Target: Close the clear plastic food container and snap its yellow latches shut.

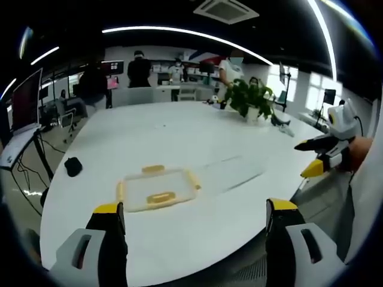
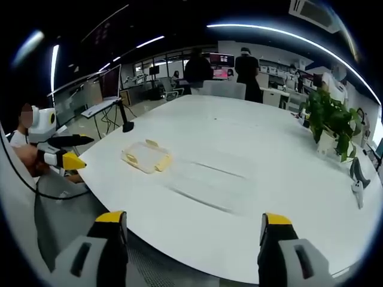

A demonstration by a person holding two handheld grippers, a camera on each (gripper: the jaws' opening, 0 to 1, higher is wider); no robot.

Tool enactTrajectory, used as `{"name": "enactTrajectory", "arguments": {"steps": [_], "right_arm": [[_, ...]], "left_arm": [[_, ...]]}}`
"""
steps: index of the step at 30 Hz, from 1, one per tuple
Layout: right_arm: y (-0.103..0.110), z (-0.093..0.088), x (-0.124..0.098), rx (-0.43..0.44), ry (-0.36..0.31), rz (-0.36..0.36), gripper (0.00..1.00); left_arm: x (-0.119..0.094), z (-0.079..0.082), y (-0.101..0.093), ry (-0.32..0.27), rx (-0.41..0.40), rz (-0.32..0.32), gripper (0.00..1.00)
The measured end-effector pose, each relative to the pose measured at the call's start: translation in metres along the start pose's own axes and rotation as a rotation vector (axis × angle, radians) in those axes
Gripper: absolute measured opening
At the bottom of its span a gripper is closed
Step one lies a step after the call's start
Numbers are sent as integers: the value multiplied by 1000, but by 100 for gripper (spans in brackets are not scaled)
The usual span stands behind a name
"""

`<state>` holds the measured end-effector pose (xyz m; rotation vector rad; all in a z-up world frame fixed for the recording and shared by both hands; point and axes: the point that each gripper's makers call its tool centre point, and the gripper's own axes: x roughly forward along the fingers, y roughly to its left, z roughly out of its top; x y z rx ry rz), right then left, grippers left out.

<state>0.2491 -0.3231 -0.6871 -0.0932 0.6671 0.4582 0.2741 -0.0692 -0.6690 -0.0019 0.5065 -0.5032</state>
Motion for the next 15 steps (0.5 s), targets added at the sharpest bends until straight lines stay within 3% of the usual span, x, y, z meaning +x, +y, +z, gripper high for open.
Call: {"name": "enactTrajectory", "arguments": {"steps": [4, 15], "right_arm": [[-1, 1, -1, 6, -1, -3, 91], [-4, 6, -3, -11, -6, -13, 90]], "left_arm": [[1, -3, 4, 18, -48, -3, 98], [1, -1, 2, 26, -43, -26, 96]]}}
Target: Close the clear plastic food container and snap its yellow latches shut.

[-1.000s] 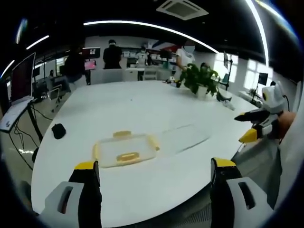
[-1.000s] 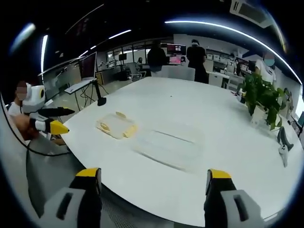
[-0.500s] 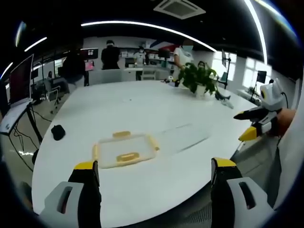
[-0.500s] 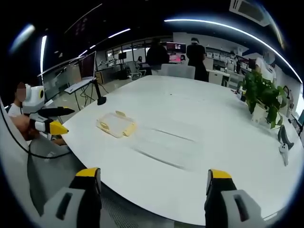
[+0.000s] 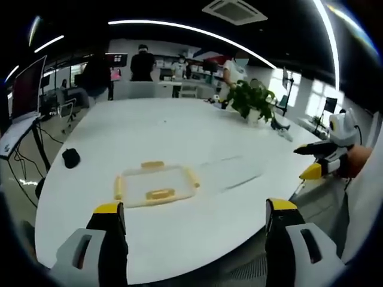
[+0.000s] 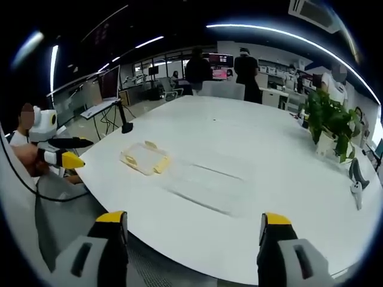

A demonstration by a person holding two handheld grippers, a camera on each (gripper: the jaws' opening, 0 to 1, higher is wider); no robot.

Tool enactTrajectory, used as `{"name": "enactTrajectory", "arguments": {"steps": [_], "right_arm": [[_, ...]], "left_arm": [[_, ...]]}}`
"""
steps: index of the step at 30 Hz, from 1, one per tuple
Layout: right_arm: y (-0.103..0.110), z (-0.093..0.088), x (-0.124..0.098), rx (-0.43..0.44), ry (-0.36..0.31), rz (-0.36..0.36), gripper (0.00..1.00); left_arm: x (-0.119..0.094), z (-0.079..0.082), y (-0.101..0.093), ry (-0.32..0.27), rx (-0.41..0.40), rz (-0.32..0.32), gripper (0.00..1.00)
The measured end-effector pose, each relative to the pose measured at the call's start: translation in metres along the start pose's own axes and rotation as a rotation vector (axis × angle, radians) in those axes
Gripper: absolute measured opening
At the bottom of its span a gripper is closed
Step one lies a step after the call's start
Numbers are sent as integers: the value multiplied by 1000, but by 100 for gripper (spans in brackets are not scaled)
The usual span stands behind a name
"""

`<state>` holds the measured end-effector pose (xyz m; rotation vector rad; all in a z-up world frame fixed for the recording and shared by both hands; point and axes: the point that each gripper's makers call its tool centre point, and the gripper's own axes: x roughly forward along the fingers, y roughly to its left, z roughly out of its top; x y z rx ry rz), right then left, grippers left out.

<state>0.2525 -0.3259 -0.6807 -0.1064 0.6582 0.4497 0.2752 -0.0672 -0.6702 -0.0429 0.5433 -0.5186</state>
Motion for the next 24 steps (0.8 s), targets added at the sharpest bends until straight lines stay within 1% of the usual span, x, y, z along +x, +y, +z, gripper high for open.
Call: {"name": "enactTrajectory", "arguments": {"steps": [3, 5, 6, 9, 11, 12, 13, 17, 19, 21, 23, 24], "right_arm": [[-1, 7, 0, -61, -9, 3, 90], [-1, 11, 2, -67, -14, 19, 90], [0, 13, 3, -72, -17, 30, 90], [3, 20, 9, -104, -22, 58, 89], [4, 25, 13, -123, -23, 60, 89], [4, 29, 15, -130, -25, 65, 89], [5, 30, 16, -134, -25, 69, 89], [10, 37, 23, -169, -22, 87, 89], [14, 43, 29, -205, -24, 104, 87], [16, 48, 33, -222, -28, 108, 88], [23, 52, 40, -273, -26, 139, 87], [24, 53, 43, -288, -22, 143, 87]], "left_arm": [[0, 5, 4, -12, 22, -10, 95], [0, 7, 9, -12, 33, -15, 93], [1, 9, 12, -12, 53, -22, 92], [2, 6, 19, 31, 116, -52, 89], [4, 8, 23, 37, 152, -71, 89], [5, 5, 24, 60, 164, -92, 89], [6, 2, 27, 77, 168, -98, 88], [11, 1, 31, 89, 189, -128, 87], [13, 1, 33, 105, 244, -146, 85], [15, 1, 35, 112, 264, -157, 85], [18, 2, 38, 124, 293, -176, 86], [18, 3, 39, 124, 298, -182, 86]]}}
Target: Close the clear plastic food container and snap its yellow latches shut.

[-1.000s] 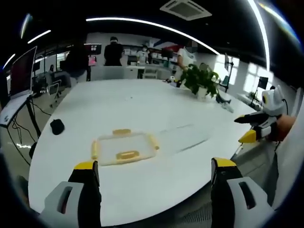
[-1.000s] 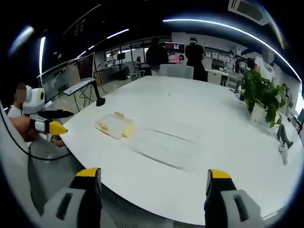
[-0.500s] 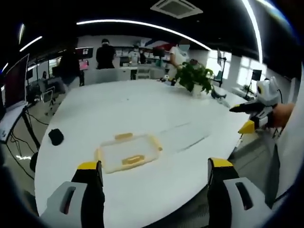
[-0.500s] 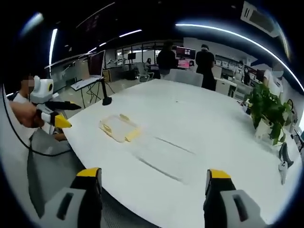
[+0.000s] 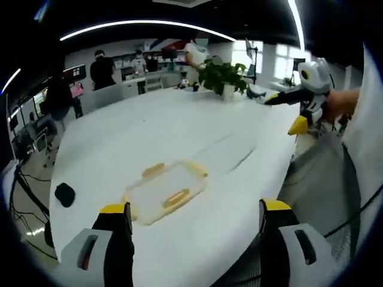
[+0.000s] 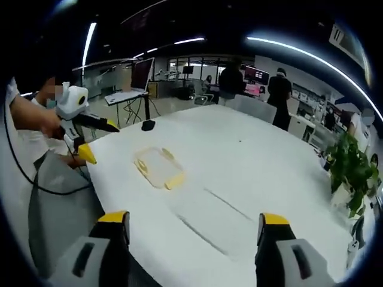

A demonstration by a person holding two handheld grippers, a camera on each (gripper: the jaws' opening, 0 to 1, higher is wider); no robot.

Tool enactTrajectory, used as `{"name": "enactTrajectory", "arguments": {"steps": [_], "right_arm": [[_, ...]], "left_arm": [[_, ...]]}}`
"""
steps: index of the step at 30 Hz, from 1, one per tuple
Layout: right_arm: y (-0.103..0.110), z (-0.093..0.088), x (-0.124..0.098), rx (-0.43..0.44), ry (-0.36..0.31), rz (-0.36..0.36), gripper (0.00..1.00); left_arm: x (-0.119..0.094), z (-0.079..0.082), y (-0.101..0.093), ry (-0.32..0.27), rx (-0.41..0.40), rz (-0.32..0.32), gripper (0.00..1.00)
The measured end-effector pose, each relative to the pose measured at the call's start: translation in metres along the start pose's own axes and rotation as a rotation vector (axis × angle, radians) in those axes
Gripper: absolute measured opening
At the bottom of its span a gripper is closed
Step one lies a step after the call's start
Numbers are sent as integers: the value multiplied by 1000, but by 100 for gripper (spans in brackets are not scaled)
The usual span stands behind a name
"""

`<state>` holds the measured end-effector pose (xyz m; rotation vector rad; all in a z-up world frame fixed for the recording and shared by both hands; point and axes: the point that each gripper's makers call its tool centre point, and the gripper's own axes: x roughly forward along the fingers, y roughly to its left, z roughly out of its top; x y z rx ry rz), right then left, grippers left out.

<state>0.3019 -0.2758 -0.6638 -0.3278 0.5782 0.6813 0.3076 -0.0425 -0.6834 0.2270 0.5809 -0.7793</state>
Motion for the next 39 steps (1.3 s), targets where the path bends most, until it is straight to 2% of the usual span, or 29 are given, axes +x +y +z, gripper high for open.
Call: {"name": "enactTrajectory", "arguments": {"steps": [4, 6, 8, 11, 14, 17, 20, 22, 28, 32, 37, 39], "right_arm": [[5, 10, 14, -87, -9, 46, 85], [14, 22, 20, -124, -43, 106, 86], [18, 24, 25, -168, -25, 140, 86], [20, 28, 34, -248, -14, 156, 84], [21, 31, 46, -265, 4, 165, 83], [23, 35, 59, -301, 19, 174, 80], [27, 38, 69, -320, 23, 193, 79], [30, 38, 78, -350, 39, 215, 78], [39, 42, 100, -409, 55, 258, 75], [43, 41, 115, -443, 82, 285, 76], [45, 38, 134, -444, 106, 327, 71], [43, 32, 143, -437, 141, 337, 70]], "left_arm": [[3, 1, 13, 20, 76, -26, 84], [4, -2, 19, 50, 108, -45, 83], [6, -4, 27, 80, 128, -57, 84], [9, -1, 36, 79, 178, -62, 78], [13, -1, 41, 87, 228, -75, 77], [17, 2, 41, 89, 289, -131, 76], [21, 3, 38, 94, 308, -183, 78], [24, 2, 42, 119, 376, -198, 77], [37, 1, 53, 151, 415, -230, 74], [46, -7, 56, 195, 489, -296, 72], [61, -9, 67, 215, 507, -306, 70], [66, -10, 71, 220, 506, -310, 69]]}}
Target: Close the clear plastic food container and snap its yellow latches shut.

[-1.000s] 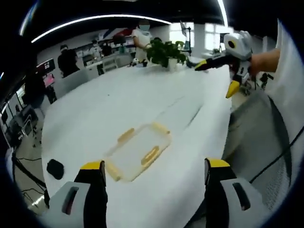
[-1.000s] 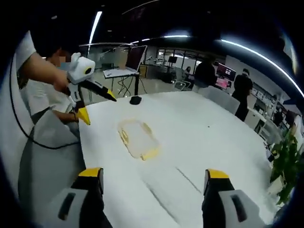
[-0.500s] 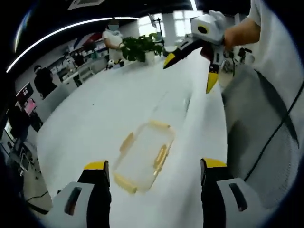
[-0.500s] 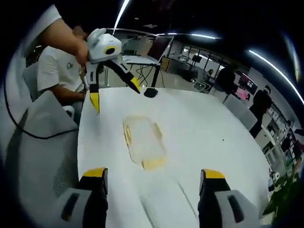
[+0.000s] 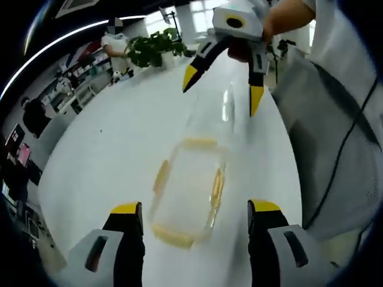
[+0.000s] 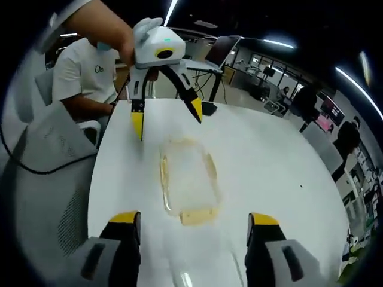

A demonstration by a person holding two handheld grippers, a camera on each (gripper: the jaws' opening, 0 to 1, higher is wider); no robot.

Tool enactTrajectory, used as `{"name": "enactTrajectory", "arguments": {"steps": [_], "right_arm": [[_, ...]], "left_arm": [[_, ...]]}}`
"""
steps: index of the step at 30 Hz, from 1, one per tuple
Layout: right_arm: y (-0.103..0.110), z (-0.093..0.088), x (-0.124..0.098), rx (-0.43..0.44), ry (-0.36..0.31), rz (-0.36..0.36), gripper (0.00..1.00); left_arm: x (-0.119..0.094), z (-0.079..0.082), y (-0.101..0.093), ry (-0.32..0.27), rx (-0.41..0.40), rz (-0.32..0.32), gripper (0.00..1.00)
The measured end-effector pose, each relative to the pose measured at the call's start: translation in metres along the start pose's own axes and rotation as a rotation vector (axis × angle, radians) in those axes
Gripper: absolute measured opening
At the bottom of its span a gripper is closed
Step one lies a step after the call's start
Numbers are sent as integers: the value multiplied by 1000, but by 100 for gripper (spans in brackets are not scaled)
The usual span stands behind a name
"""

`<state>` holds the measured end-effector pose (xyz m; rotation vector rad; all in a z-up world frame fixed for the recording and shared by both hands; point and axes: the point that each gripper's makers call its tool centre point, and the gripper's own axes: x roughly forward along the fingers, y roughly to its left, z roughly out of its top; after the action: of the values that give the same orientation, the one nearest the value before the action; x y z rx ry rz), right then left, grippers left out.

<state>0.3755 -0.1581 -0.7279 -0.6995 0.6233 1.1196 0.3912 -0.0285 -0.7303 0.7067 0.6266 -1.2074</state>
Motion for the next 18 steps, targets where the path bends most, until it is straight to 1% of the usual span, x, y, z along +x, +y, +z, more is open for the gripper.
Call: {"name": "enactTrajectory", "arguments": {"steps": [1, 2, 3, 4, 6, 8, 10, 13, 15, 18], "right_arm": [[-1, -1, 3, 2, 4, 7, 69], [-2, -1, 7, 0, 4, 10, 68], [-3, -1, 12, 5, 5, 17, 68], [-2, -1, 15, 5, 2, 25, 68], [-2, -1, 21, 1, 11, 40, 68], [-1, -2, 26, -9, 14, 57, 67], [0, -2, 31, -16, 24, 73, 65], [1, -9, 40, -51, 68, 93, 64], [0, -11, 44, -61, 82, 100, 63], [-1, -13, 48, -76, 96, 114, 59]], "left_arm": [[2, -1, 2, 5, 2, -2, 68], [6, -5, 5, 25, 16, -9, 68], [8, -4, 7, 21, 13, -10, 68], [10, -2, 8, 10, 2, -26, 68], [14, -3, 9, 13, 17, -44, 67], [18, -8, 8, 35, 21, -70, 66], [22, -14, 8, 55, 50, -96, 66], [24, -24, 9, 79, 70, -129, 65], [25, -31, 11, 96, 73, -138, 64], [24, -37, 15, 104, 66, -147, 63]]}}
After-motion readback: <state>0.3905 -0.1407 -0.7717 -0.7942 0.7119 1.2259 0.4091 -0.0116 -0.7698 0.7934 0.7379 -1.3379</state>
